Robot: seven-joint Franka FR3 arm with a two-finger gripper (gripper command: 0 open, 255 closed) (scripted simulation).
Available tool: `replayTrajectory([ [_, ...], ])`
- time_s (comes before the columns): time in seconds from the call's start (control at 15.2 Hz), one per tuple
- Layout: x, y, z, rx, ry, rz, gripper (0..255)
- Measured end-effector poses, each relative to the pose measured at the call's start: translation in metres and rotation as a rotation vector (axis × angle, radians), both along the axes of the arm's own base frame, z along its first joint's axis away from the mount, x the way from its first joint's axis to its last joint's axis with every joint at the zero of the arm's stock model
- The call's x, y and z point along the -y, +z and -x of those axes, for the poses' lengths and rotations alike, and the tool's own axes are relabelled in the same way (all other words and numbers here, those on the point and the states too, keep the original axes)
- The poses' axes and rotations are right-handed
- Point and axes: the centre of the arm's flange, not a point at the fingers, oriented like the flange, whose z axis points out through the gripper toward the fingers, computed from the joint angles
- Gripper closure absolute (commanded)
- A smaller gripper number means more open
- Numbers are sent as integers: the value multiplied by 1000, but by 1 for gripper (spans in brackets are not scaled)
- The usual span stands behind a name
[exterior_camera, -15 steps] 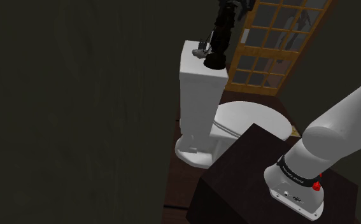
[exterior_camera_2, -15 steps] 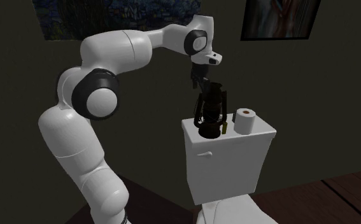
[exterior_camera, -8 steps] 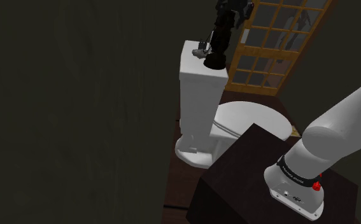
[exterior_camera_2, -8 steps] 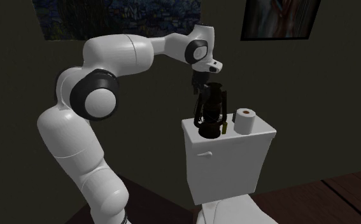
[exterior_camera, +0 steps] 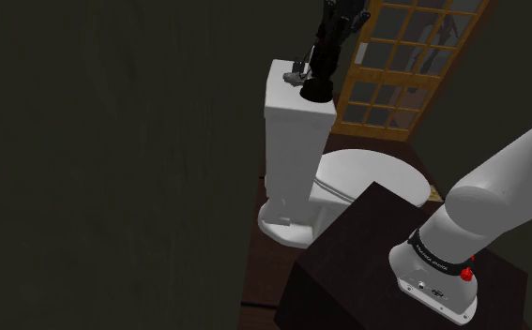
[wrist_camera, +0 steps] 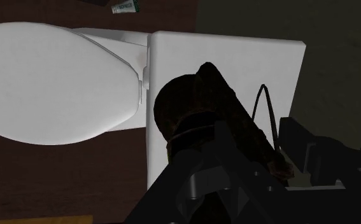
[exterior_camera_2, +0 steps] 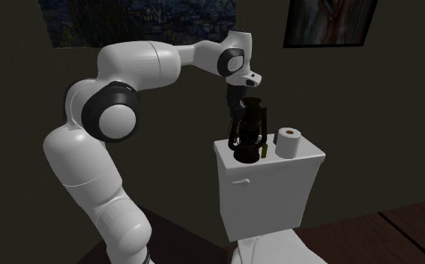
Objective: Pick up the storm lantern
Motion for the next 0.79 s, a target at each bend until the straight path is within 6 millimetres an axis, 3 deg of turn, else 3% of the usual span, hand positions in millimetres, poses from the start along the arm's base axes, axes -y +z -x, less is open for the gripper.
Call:
replayTrajectory([
  [0.33, 1, 5, 0, -3, 0, -1, 255],
  [0.79, 0, 40, -1, -5, 1, -1, 255],
])
